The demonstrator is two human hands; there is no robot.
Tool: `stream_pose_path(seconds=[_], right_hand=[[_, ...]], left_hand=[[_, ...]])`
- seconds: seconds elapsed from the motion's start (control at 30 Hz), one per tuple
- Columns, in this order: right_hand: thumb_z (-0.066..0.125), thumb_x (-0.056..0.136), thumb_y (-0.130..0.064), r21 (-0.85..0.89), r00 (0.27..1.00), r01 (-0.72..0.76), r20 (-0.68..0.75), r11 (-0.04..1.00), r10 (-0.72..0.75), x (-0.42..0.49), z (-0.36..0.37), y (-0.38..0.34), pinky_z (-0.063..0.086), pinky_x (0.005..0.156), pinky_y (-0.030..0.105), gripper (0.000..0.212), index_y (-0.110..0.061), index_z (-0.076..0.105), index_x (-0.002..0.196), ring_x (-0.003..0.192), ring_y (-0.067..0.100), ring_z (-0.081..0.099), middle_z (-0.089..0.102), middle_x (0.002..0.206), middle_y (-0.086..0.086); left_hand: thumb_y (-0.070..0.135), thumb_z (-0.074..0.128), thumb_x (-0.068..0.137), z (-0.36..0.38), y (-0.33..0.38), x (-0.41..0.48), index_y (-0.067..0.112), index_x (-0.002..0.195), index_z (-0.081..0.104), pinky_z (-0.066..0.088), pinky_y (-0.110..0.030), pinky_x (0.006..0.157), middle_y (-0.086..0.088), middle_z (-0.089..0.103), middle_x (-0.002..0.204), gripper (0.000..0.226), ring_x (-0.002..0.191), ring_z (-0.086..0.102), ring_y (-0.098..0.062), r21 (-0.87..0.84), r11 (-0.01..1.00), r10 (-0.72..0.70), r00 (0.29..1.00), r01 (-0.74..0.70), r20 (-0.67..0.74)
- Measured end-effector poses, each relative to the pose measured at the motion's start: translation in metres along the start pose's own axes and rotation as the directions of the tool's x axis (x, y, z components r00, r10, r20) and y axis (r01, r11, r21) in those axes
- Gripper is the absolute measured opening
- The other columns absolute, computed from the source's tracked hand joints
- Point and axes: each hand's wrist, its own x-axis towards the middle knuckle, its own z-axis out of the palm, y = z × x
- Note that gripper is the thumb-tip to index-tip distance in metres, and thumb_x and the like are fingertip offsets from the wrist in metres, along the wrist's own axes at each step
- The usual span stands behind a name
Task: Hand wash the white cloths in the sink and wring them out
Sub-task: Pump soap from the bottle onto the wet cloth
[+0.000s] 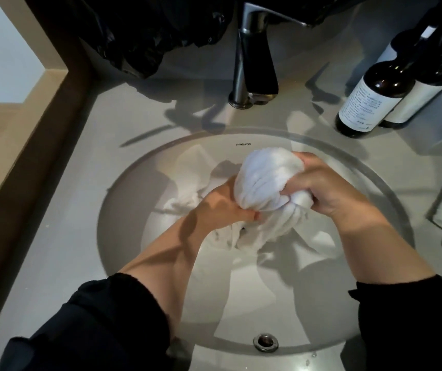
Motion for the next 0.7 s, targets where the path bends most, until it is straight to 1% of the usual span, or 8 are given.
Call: stream_pose_path(seconds=[0.07,0.13,0.27,0.33,0.43,0.53,0.6,0.7], right_hand=[[0.052,0.063,0.012,0.080,0.995,-0.056,-0.075,0.995,0.062,0.001,-0.005,-0.001,0.052,0.060,0.024,0.032,0.009,0.063,0.093,0.067,0.018,0.066,0.068,0.074,0.012],[0.054,0.070,0.011,0.025,0.949,-0.181,-0.257,0.983,0.182,0.008,-0.021,0.008,0.049,0.059,0.028,0.023,0.006,0.065,0.089,0.060,0.021,0.065,0.068,0.068,0.012],[0.068,0.076,0.003,-0.003,0.912,-0.298,-0.294,0.954,0.284,0.008,-0.037,0.016,0.054,0.070,0.031,0.046,-0.001,0.059,0.121,0.085,0.029,0.067,0.068,0.105,0.021],[0.072,0.081,-0.011,0.035,0.944,-0.194,-0.266,0.980,0.196,0.006,-0.017,0.011,0.054,0.077,0.025,0.043,-0.013,0.058,0.122,0.093,0.019,0.067,0.069,0.110,0.009],[0.069,0.081,-0.045,-0.344,0.884,-0.014,-0.443,0.939,-0.149,0.013,0.034,0.012,0.051,0.083,0.024,0.028,-0.033,0.058,0.104,0.091,0.010,0.062,0.061,0.106,-0.004],[0.056,0.090,-0.045,-0.608,0.828,0.063,-0.410,0.791,-0.381,0.013,0.080,0.016,0.047,0.079,0.029,0.014,-0.034,0.061,0.096,0.083,0.013,0.059,0.059,0.101,-0.005],[0.053,0.091,-0.039,-0.557,0.790,0.105,-0.457,0.824,-0.409,0.016,0.083,0.016,0.044,0.077,0.025,0.011,-0.033,0.060,0.087,0.082,0.012,0.058,0.063,0.093,-0.005],[0.047,0.096,-0.039,-0.345,0.717,-0.069,-0.669,0.936,-0.194,0.031,0.051,0.015,0.039,0.071,0.028,0.029,-0.023,0.052,0.073,0.078,0.020,0.056,0.059,0.071,-0.002]], left_hand=[[0.013,0.085,0.069,-0.009,0.004,-0.001,0.014,0.114,0.064,0.048,-0.006,0.074,0.002,0.069,0.105,0.049,0.092,0.064,-0.009,-0.121,0.991,-0.049,0.996,0.058,0.074],[0.002,0.079,0.073,-0.020,0.006,0.002,0.015,0.116,0.062,0.048,-0.008,0.071,0.006,0.067,0.100,0.049,0.091,0.063,-0.006,-0.279,0.956,-0.086,0.996,0.094,0.038],[-0.014,0.051,0.083,-0.036,0.009,0.004,0.017,0.107,0.062,0.047,-0.008,0.072,0.014,0.059,0.097,0.041,0.093,0.059,-0.003,-0.451,0.884,-0.173,0.982,0.121,-0.077],[-0.003,0.044,0.091,-0.034,0.021,0.004,0.020,0.105,0.060,0.051,-0.023,0.075,0.002,0.062,0.098,0.031,0.091,0.060,-0.015,-0.589,0.796,-0.184,0.983,0.138,-0.018],[0.038,0.039,0.098,-0.022,0.051,0.001,0.012,0.111,0.062,0.048,-0.035,0.082,-0.013,0.065,0.102,0.038,0.094,0.061,-0.027,-0.727,0.647,-0.274,0.960,0.229,0.058],[0.055,0.037,0.097,-0.008,0.053,0.001,0.020,0.088,0.065,0.052,-0.032,0.074,-0.008,0.068,0.082,0.046,0.080,0.064,-0.021,-0.715,0.677,-0.309,0.949,0.174,-0.062],[0.052,0.037,0.098,-0.008,0.047,-0.003,0.021,0.084,0.066,0.053,-0.039,0.082,-0.009,0.070,0.088,0.045,0.084,0.067,-0.022,-0.646,0.754,-0.309,0.932,0.119,-0.189],[0.055,0.042,0.094,-0.016,0.047,-0.004,0.010,0.090,0.068,0.048,-0.041,0.095,-0.013,0.070,0.101,0.053,0.096,0.066,-0.029,-0.610,0.789,-0.275,0.932,0.079,-0.236]])
